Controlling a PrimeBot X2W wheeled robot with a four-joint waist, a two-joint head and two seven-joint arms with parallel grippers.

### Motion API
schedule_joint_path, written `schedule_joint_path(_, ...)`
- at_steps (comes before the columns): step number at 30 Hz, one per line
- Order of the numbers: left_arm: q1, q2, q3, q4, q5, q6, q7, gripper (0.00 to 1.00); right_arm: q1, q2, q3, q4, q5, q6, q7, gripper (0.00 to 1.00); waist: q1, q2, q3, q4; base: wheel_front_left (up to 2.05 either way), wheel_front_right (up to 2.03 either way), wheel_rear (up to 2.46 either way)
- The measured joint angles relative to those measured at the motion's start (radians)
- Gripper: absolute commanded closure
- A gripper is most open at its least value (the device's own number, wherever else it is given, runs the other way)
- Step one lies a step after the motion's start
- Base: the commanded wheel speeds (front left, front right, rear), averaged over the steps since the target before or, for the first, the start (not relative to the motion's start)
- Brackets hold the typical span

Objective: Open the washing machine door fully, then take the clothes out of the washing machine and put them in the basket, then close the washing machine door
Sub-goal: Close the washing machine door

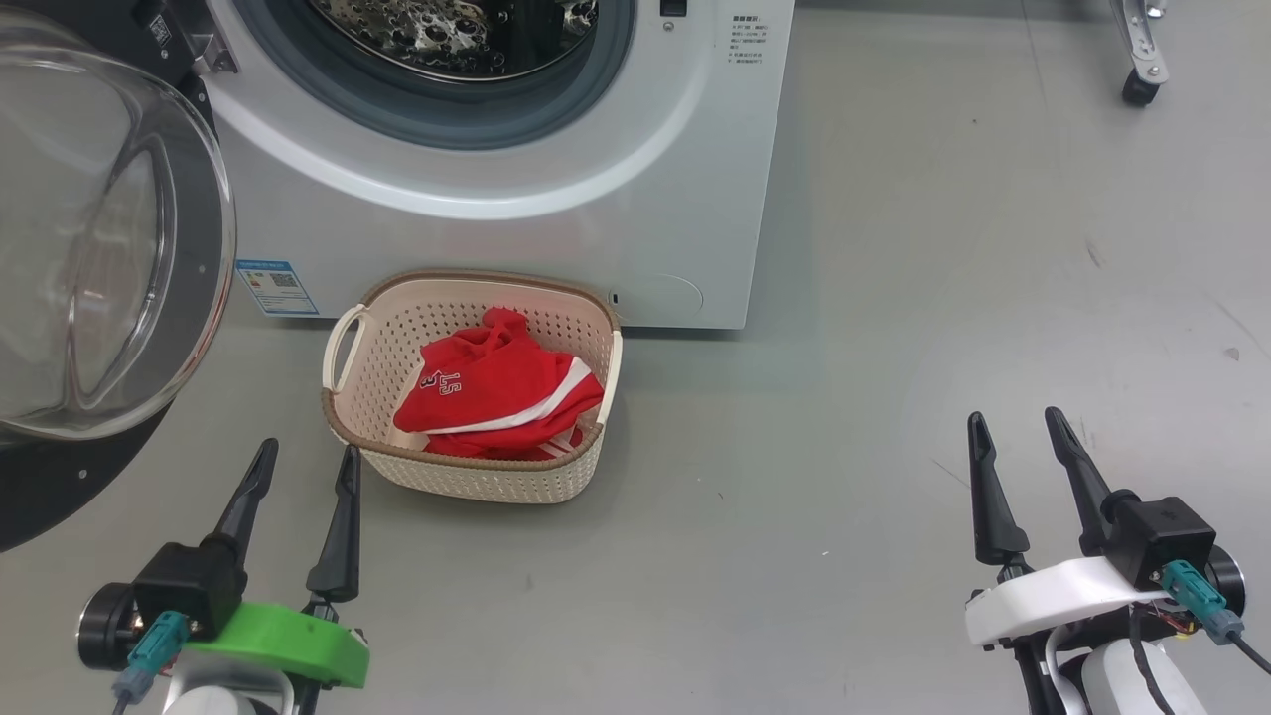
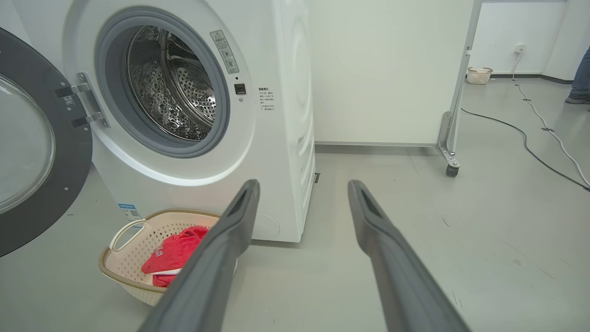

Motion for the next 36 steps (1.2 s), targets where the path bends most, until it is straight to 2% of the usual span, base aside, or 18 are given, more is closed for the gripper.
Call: schedule_joint_path(36, 0.004, 0.002, 0.020, -0.008, 0.000, 0.000, 0.000, 0.00, 0.000, 0.004, -0.003, 0.005, 0.000, 0.008, 0.000, 0.00, 0.0000, 0.0000, -0.006, 0.003, -0.05, 0.05, 0.00)
